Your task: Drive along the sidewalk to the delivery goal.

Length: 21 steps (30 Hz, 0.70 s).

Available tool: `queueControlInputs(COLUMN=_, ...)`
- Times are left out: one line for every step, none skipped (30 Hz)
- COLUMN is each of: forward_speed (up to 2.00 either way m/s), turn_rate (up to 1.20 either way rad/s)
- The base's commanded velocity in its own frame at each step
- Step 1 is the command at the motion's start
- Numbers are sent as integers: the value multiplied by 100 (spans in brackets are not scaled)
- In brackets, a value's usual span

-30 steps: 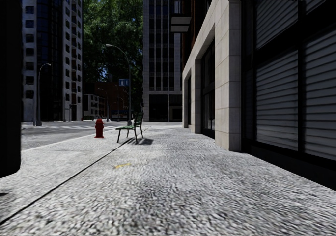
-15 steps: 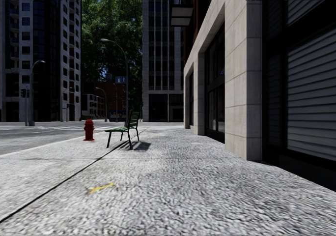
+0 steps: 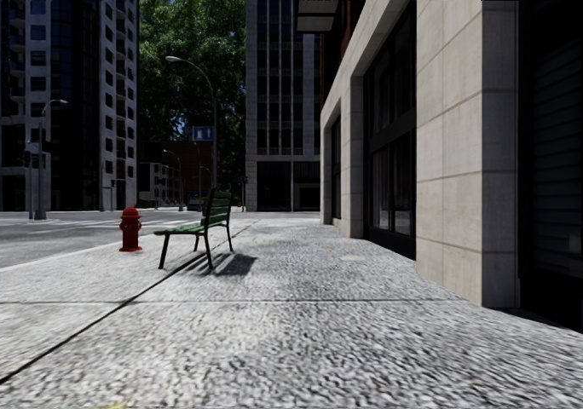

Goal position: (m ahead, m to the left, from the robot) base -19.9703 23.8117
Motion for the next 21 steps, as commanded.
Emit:
queueControlInputs(forward_speed=200, turn_rate=0)
queueControlInputs(forward_speed=200, turn_rate=0)
queueControlInputs(forward_speed=200, turn_rate=0)
queueControlInputs(forward_speed=200, turn_rate=0)
queueControlInputs(forward_speed=200, turn_rate=0)
queueControlInputs(forward_speed=200, turn_rate=0)
queueControlInputs(forward_speed=200, turn_rate=0)
queueControlInputs(forward_speed=200, turn_rate=0)
queueControlInputs(forward_speed=200, turn_rate=0)
queueControlInputs(forward_speed=197, turn_rate=0)
queueControlInputs(forward_speed=195, turn_rate=0)
queueControlInputs(forward_speed=195, turn_rate=0)
queueControlInputs(forward_speed=195, turn_rate=0)
queueControlInputs(forward_speed=195, turn_rate=0)
queueControlInputs(forward_speed=195, turn_rate=0)
queueControlInputs(forward_speed=194, turn_rate=0)
queueControlInputs(forward_speed=193, turn_rate=0)
queueControlInputs(forward_speed=193, turn_rate=0)
queueControlInputs(forward_speed=193, turn_rate=0)
queueControlInputs(forward_speed=193, turn_rate=0)
queueControlInputs(forward_speed=193, turn_rate=0)
